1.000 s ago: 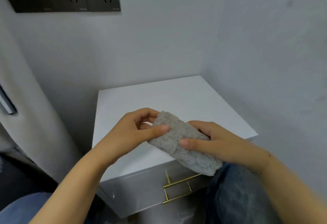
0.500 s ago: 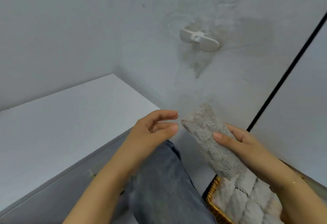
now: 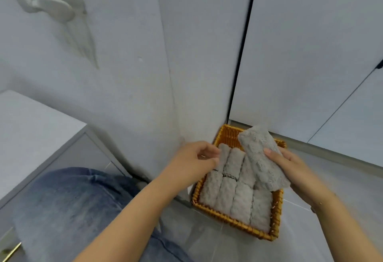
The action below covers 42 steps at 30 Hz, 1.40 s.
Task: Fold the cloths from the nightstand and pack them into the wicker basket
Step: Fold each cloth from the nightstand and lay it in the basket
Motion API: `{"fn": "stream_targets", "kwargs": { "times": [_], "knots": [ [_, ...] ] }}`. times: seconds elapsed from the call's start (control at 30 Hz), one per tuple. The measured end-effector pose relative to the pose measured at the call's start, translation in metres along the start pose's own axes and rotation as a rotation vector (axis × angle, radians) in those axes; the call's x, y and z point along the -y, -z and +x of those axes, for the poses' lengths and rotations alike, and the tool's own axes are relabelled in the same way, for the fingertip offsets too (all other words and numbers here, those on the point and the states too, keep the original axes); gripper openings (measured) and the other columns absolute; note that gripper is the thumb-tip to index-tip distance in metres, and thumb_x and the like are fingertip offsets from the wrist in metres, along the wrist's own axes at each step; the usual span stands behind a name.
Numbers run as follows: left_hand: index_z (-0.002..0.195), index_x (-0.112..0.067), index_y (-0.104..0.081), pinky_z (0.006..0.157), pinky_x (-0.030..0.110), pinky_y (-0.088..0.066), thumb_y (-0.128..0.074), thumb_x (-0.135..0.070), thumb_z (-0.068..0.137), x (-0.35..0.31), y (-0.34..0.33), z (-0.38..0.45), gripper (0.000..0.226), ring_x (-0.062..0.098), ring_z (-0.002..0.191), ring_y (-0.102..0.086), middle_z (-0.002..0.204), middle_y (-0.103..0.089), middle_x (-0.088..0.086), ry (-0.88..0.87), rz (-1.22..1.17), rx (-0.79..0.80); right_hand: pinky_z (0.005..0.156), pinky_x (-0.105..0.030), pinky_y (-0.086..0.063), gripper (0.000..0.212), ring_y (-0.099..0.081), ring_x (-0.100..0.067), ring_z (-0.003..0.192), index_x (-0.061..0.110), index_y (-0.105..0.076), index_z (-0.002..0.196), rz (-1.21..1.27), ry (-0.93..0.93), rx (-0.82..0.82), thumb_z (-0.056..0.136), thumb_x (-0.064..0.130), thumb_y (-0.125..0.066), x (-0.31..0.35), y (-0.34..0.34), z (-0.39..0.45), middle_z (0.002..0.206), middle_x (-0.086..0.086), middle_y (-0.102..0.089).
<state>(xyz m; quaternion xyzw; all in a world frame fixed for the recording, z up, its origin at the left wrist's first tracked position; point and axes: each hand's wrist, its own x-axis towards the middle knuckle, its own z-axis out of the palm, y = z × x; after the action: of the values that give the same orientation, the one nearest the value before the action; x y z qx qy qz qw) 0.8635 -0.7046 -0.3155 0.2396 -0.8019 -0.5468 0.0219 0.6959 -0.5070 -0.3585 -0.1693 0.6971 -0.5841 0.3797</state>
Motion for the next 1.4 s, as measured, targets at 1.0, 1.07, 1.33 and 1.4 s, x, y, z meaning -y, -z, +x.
{"fn": "stream_targets", "kwargs": {
  "times": [1.0,1.07,1.33,1.4],
  "knots": [
    [0.123,-0.021,-0.057,0.091,0.019,-0.042,-0.051,-0.024,0.097,0.155,-0.122,0.132,0.027,0.007,0.102,-0.048,0.124,-0.056,-0.003,0.246,0.493,0.455,0.113,-0.045,-0.026,0.063,-0.033,-0.043,0.134,-0.006,-0.004,0.152,-0.772,-0.378,-0.497,0.104,0.018,-0.037,-0.247,0.058,0.194,0.152,-0.028,-0.021],
    [0.124,-0.020,-0.056,0.088,0.021,-0.043,-0.049,-0.024,0.098,0.153,-0.125,0.131,0.028,0.008,0.100,-0.048,0.122,-0.057,-0.001,0.224,0.530,0.477,0.117,-0.046,-0.023,0.065,-0.027,-0.045,0.138,-0.011,-0.006,0.150,-0.975,-0.215,-0.555,0.102,0.012,-0.043,-0.243,0.053,0.192,0.155,-0.031,-0.017],
    [0.133,-0.023,-0.051,0.097,0.029,-0.045,-0.045,-0.027,0.099,0.143,-0.129,0.123,0.035,0.015,0.118,-0.052,0.132,-0.056,-0.002,0.113,0.683,0.497,0.122,-0.038,0.001,0.058,-0.001,-0.034,0.150,-0.003,-0.009,0.152,-1.015,-0.074,-0.519,0.106,0.025,-0.030,-0.254,0.052,0.187,0.161,-0.021,-0.004],
    [0.132,-0.023,-0.052,0.096,0.030,-0.046,-0.044,-0.027,0.099,0.144,-0.127,0.120,0.034,0.015,0.117,-0.053,0.131,-0.057,-0.002,0.116,0.701,0.508,0.122,-0.039,0.005,0.061,0.007,-0.033,0.150,-0.001,-0.003,0.153,-1.008,-0.181,-0.442,0.106,0.030,-0.026,-0.265,0.056,0.191,0.161,-0.020,0.004]
  ]
}}
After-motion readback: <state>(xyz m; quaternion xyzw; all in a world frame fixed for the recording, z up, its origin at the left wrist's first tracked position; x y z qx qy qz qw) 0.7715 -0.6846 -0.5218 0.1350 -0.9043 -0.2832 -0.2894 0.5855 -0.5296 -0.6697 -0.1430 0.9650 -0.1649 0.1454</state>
